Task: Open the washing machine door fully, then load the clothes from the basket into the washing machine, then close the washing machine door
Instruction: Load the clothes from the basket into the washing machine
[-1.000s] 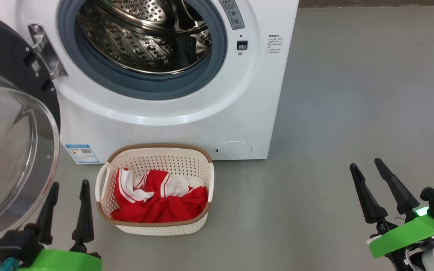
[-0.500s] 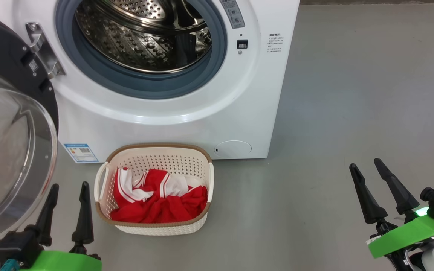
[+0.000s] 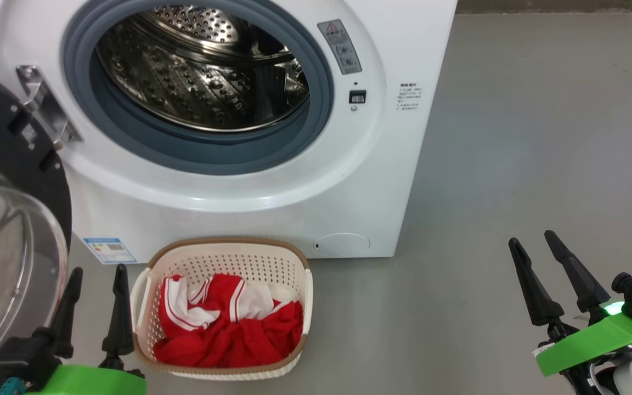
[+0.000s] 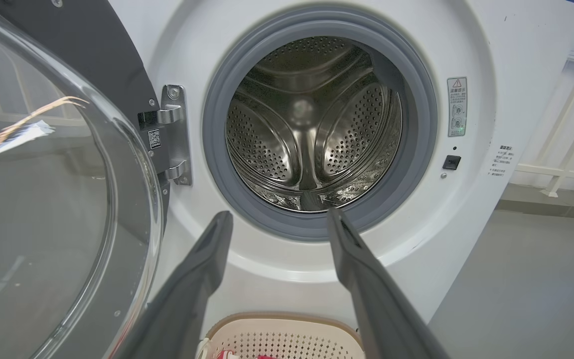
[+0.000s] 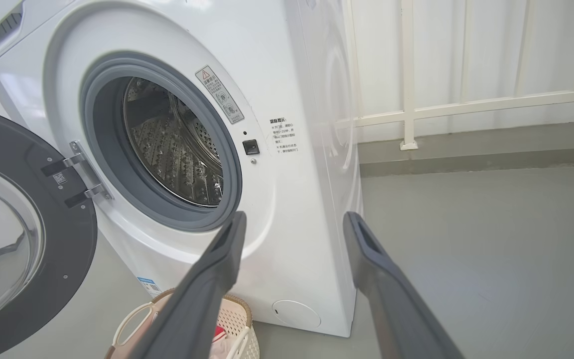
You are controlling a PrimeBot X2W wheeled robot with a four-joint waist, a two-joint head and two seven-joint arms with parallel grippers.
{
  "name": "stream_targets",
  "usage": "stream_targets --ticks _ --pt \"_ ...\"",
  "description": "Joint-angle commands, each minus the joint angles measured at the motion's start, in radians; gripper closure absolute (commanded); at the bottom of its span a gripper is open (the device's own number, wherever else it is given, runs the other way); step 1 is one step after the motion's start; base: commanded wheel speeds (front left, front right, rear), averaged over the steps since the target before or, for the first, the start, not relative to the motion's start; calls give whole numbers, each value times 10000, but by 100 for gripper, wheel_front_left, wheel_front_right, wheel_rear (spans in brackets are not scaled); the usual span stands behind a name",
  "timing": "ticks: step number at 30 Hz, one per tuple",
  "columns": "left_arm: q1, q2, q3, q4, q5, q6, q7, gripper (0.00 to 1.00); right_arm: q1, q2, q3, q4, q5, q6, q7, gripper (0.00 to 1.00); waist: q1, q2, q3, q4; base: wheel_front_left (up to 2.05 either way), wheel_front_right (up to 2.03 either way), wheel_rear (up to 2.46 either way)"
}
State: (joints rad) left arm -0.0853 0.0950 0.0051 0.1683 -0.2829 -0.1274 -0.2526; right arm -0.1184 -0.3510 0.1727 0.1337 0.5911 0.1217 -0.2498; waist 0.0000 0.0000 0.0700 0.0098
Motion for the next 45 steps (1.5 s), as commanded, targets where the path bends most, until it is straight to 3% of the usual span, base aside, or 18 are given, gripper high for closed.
stream_targets --ticks 1,45 --pt "-293 189 375 -287 62 -32 -91 0 -51 -135 126 -277 -67 90 -120 0 0 0 20 9 115 -115 0" --pt "-419 86 428 -204 135 -33 -92 0 -264 -146 255 -242 -30 90 -120 0 0 0 248 85 9 -9 0"
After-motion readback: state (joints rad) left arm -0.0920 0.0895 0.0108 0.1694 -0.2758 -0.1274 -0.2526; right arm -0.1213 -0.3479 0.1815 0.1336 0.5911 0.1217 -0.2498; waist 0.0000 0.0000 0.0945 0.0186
